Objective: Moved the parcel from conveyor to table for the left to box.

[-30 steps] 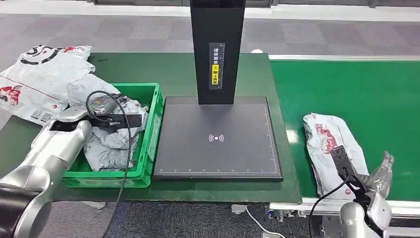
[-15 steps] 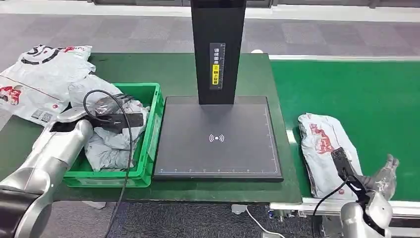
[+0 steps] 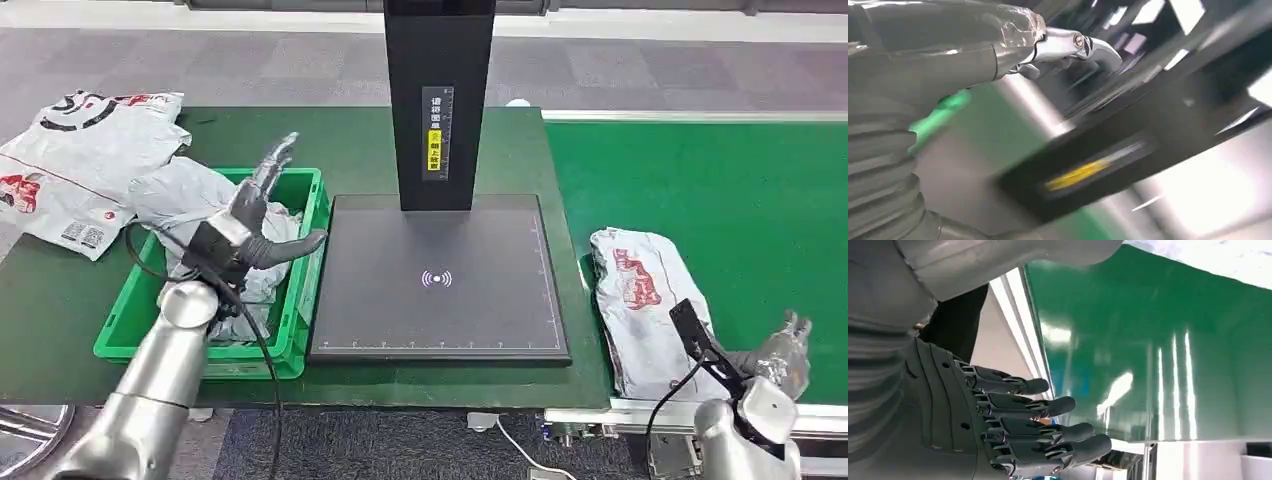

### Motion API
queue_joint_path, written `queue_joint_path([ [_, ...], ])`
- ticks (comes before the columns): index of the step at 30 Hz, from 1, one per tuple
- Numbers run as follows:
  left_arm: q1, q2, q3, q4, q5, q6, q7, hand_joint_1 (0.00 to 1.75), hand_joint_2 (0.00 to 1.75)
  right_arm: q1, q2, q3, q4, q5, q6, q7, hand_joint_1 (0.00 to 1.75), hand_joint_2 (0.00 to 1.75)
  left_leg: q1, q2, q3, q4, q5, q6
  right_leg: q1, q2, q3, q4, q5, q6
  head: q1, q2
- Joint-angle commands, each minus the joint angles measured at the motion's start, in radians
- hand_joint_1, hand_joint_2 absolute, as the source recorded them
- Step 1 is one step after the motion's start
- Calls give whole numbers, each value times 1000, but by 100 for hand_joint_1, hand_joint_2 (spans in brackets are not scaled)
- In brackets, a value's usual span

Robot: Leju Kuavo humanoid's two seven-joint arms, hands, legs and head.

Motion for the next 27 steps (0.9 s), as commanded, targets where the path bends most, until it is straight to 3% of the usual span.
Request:
queue_joint_path([
  [1, 128, -88, 81, -268, 34, 38, 7, 0, 175, -74, -24, 13, 178, -1, -16, -7, 0, 175, 1, 0, 2, -1, -1, -1, 1, 6, 2, -2, 1, -1, 0, 0],
  [9, 125, -90, 85, -264, 44, 43, 0, 0, 175, -74, -24, 14, 177, -2, -14, -7, 0, 175, 2, -2, 1, -1, 0, -1, 2, 2, 1, 0, 0, -1, 0, 0],
  [12, 175, -117, 56, -356, -5, 166, -71, 0, 175, -70, -21, 21, 191, -6, -15, -13, 0, 175, 5, -5, 7, -7, 2, -2, 3, 11, 7, -9, 3, -2, 0, 0],
  [13, 192, -128, 43, -387, -17, 205, -78, 0, 175, -72, -20, 22, 203, -8, -21, -14, 0, 175, 2, -1, 1, -1, 0, -1, 2, 3, 1, -1, 0, -1, 0, 0],
  [23, 241, -120, -51, -475, 43, 219, -63, 0, 175, -61, -32, -7, 266, -66, -41, -53, 0, 175, 2, -4, 1, 0, 0, -1, 2, 0, 2, -1, 0, -1, 0, 0],
  [25, 271, -125, -78, -486, -17, 245, -55, 0, 175, -38, -18, -61, 264, -165, 0, -131, 0, 175, 2, -5, 2, -1, 0, -1, 2, 1, 3, -2, 0, -1, 0, 0],
  [26, 285, -123, -93, -490, -50, 264, -61, 0, 175, -39, 6, -113, 264, -283, 37, -248, 0, 175, 2, -5, 2, -2, 0, -1, 2, 0, 3, -2, -1, -1, 0, 0],
  [27, 293, -125, -98, -491, -56, 268, -62, 0, 175, -35, 8, -112, 267, -289, 40, -253, 0, 175, 3, -7, 3, -2, 0, -1, 2, 0, 4, -4, 0, -1, 0, 0],
])
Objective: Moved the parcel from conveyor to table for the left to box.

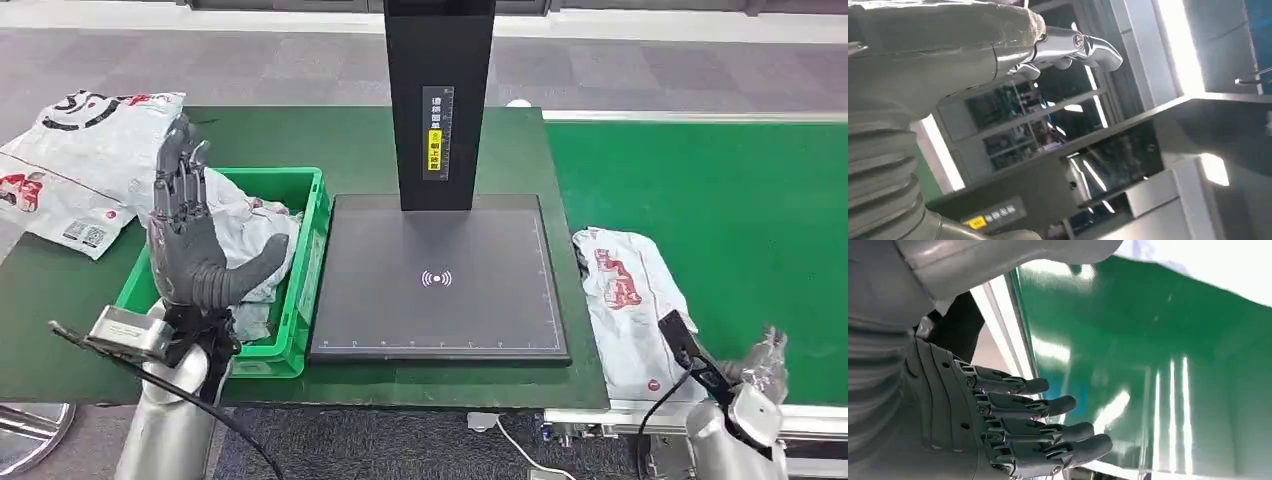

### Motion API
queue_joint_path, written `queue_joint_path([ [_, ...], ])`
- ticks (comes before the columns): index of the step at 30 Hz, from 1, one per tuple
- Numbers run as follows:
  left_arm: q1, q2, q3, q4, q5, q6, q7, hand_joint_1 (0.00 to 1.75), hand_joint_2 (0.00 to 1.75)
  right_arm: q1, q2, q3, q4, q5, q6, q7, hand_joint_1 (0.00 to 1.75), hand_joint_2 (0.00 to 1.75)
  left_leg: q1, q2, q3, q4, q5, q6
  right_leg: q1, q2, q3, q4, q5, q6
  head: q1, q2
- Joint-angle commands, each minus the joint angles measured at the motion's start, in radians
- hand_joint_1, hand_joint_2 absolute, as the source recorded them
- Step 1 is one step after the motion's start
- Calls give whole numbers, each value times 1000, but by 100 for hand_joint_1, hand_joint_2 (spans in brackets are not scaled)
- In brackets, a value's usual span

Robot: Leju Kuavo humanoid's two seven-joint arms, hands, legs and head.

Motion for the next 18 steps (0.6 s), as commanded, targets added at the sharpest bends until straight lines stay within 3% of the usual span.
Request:
queue_joint_path([
  [1, 84, -10, -104, -52, -114, 63, -5, 0, 175, -5, 48, -151, 90, -352, 121, -314, 0, 175, 1, -3, 3, -2, 0, 0, 0, 2, 3, -2, 0, 0, 0, 0],
  [3, 98, -4, -123, -47, -142, 68, -8, 0, 175, -13, 77, -164, 85, -456, 189, -424, 0, 175, 1, -2, 3, -2, 0, -1, 1, 4, 4, -3, 0, -1, 0, 0],
  [5, 90, -5, -131, -35, -148, 67, -7, 0, 175, -22, 98, -117, 80, -495, 223, -452, 0, 175, 1, -1, 4, -2, -1, -1, 1, 6, 4, -3, 1, -1, 0, 0],
  [17, 72, 6, -145, 2, -168, 39, 18, 0, 175, -66, 121, 11, 93, -591, 257, -456, 0, 175, 1, 1, 1, -1, 0, -1, 1, 5, 1, 0, 1, -1, 0, 0],
  [18, 73, 7, -146, 4, -165, 35, 16, 0, 175, -66, 115, 22, 104, -603, 249, -459, 175, 175, 1, 1, 2, -1, 0, -1, 1, 7, 1, -1, 1, -1, 0, 0],
])
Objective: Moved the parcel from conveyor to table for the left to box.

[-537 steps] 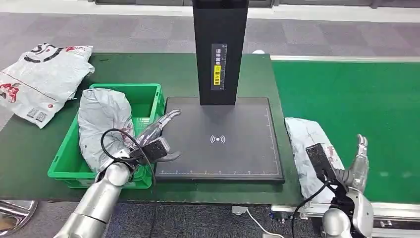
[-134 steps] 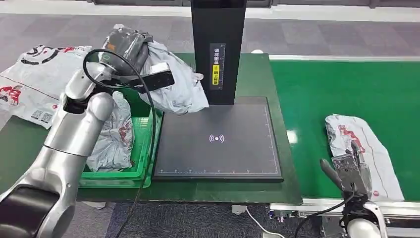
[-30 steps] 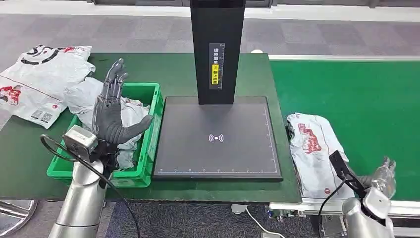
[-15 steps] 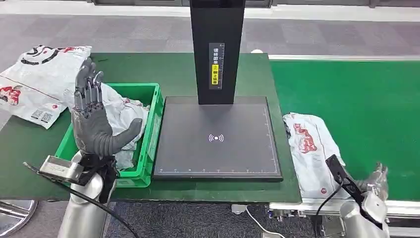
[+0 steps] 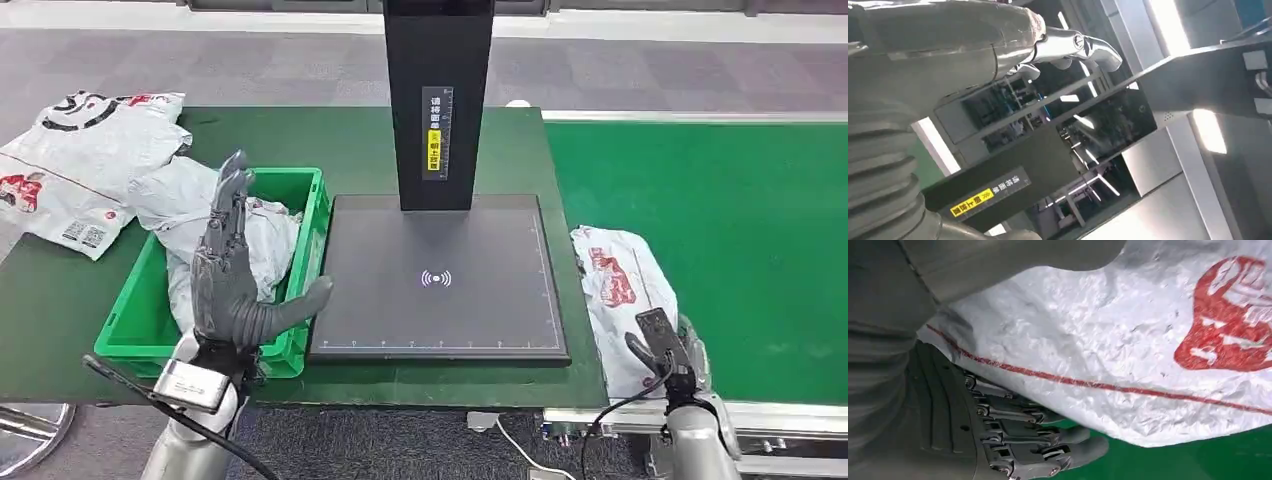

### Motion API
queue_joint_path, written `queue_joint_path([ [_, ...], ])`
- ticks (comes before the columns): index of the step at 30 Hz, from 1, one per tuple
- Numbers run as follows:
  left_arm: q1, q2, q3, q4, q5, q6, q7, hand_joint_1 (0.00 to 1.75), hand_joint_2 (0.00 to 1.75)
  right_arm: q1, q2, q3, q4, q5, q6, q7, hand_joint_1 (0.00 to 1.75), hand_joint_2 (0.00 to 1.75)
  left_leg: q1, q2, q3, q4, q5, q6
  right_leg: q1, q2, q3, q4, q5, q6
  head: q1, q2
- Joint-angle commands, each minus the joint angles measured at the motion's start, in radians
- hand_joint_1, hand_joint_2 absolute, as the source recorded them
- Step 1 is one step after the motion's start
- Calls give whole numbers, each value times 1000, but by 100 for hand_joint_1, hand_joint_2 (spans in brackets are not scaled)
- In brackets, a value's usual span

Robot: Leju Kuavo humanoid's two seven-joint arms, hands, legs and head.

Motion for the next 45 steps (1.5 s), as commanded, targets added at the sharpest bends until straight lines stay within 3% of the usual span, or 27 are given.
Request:
queue_joint_path([
  [1, -9, 24, -36, 58, 6, -20, 8, 0, 175, -56, 12, 84, 76, -42, 3, 3, 175, 175, 1, 0, 1, -1, 0, 0, 0, 5, 1, -1, 1, -1, 0, 0],
  [14, -5, 30, -37, 50, 33, -25, -6, 0, 175, -29, 3, 115, 57, -99, -8, 2, 175, 175, 1, -1, 3, -2, 0, -1, 1, 5, 2, -2, 0, -1, 0, 0],
  [24, 7, 22, -32, 19, 61, -20, -16, 0, 175, 43, 8, 132, -89, -152, -22, 14, 175, 175, 1, -2, 0, 0, 0, 0, 0, 1, 1, -1, 0, 0, 0, 0],
  [38, 1, 20, -24, -1, 60, -24, -10, 0, 175, 47, 12, 127, -156, -176, -12, 14, 175, 175, 1, -2, 1, -1, 0, 0, 0, 4, 1, -1, 0, -1, 0, 0],
  [42, 7, 18, -14, -5, 55, -19, -10, 0, 175, 76, 35, 94, -270, -307, 70, -37, 175, 175, 0, -2, 0, 0, 0, 0, 0, 2, 0, 0, 0, -1, 0, 0],
  [45, 23, 16, -4, -3, 46, -16, -12, 0, 175, 117, 57, 130, -473, -383, 125, -60, 175, 175, 0, -1, 1, -1, -1, -1, 0, 5, 0, -1, 0, -1, 0, 0],
])
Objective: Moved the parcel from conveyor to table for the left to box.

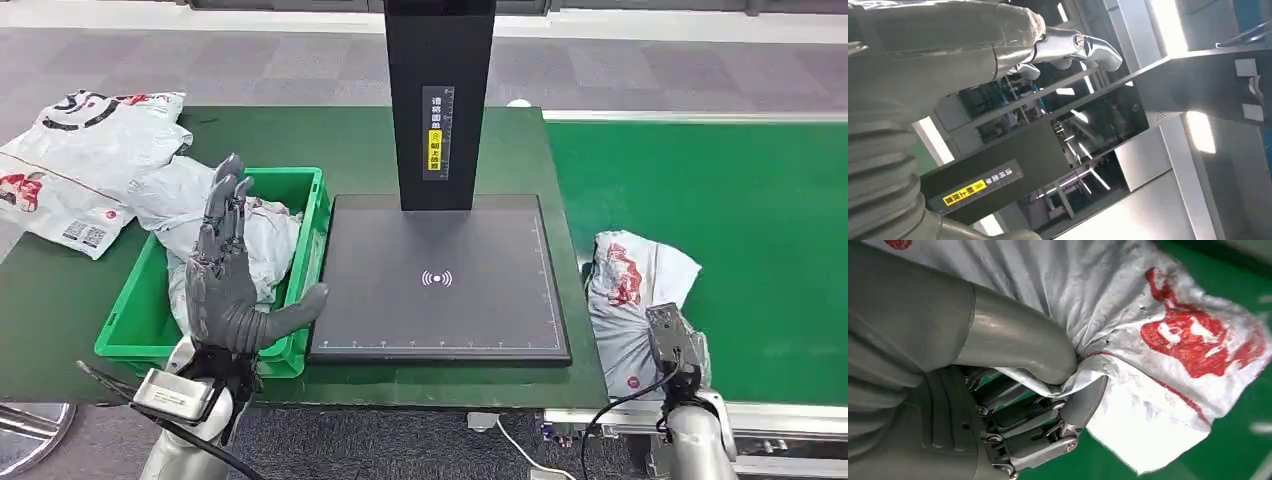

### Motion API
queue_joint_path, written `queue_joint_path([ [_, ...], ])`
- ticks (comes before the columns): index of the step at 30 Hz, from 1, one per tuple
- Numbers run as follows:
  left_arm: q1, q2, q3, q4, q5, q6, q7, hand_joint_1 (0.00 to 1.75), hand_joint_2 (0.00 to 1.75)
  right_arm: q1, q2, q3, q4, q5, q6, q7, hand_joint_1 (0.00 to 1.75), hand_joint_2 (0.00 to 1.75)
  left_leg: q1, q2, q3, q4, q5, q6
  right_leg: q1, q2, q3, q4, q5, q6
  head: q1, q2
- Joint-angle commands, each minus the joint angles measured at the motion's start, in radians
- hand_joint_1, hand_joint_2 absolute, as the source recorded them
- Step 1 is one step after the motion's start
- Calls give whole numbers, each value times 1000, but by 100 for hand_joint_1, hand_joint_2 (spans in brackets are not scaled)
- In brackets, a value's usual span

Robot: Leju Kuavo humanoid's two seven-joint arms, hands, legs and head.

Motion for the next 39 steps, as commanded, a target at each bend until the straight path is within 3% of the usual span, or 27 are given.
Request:
queue_joint_path([
  [1, 23, 9, 4, 22, -20, 7, -2, 0, 175, 66, 56, 73, -427, -185, 133, -44, 175, 175, 0, 0, 0, 0, -1, -1, 0, 5, -1, 1, 0, -1, 0, 0],
  [7, 38, -34, 2, 59, -50, 10, -23, 0, 175, 52, 66, 199, -773, -215, 133, 16, 175, 175, -1, 3, -1, 1, -1, -1, -1, 9, -3, 2, 0, -1, 0, 0],
  [13, 32, -48, 16, 62, -39, -4, -14, 0, 175, -12, 49, 262, -807, -208, 122, 32, 175, 175, 0, 2, -1, 0, 0, 0, 0, 5, -2, 1, 0, 0, 0, 0],
  [19, 47, -62, 47, 41, -39, -3, 10, 0, 175, -167, 36, 313, -645, -229, 133, 70, 175, 175, 0, 6, 1, 0, 0, 0, 0, 12, -1, 0, 2, -1, 0, 0],
  [23, 65, -68, 43, 59, -36, -11, 2, 0, 175, -203, 9, 322, -551, -250, 120, 61, 175, 175, 0, 2, 1, 0, 1, 1, 0, 5, 1, -1, 2, 0, 0, 0],
  [26, 73, -72, 41, 71, -35, -6, -13, 0, 175, -233, 4, 342, -470, -258, 120, 49, 175, 175, 1, 2, 3, -2, 1, 0, 1, 8, 3, -3, 3, 0, 0, 0],
  [34, 57, -84, 46, 70, -29, -13, -9, 0, 175, -414, 35, 507, -110, -226, 108, 60, 175, 175, 1, 4, 2, -1, 1, 0, 1, 10, 1, -1, 3, 0, 0, 0],
  [39, 58, -81, 41, 76, -29, -16, -10, 0, 175, -430, 34, 532, -53, -216, 88, 46, 175, 175, 1, 2, 2, -1, 2, 0, 0, 7, 2, -1, 2, 0, 0, 0],
])
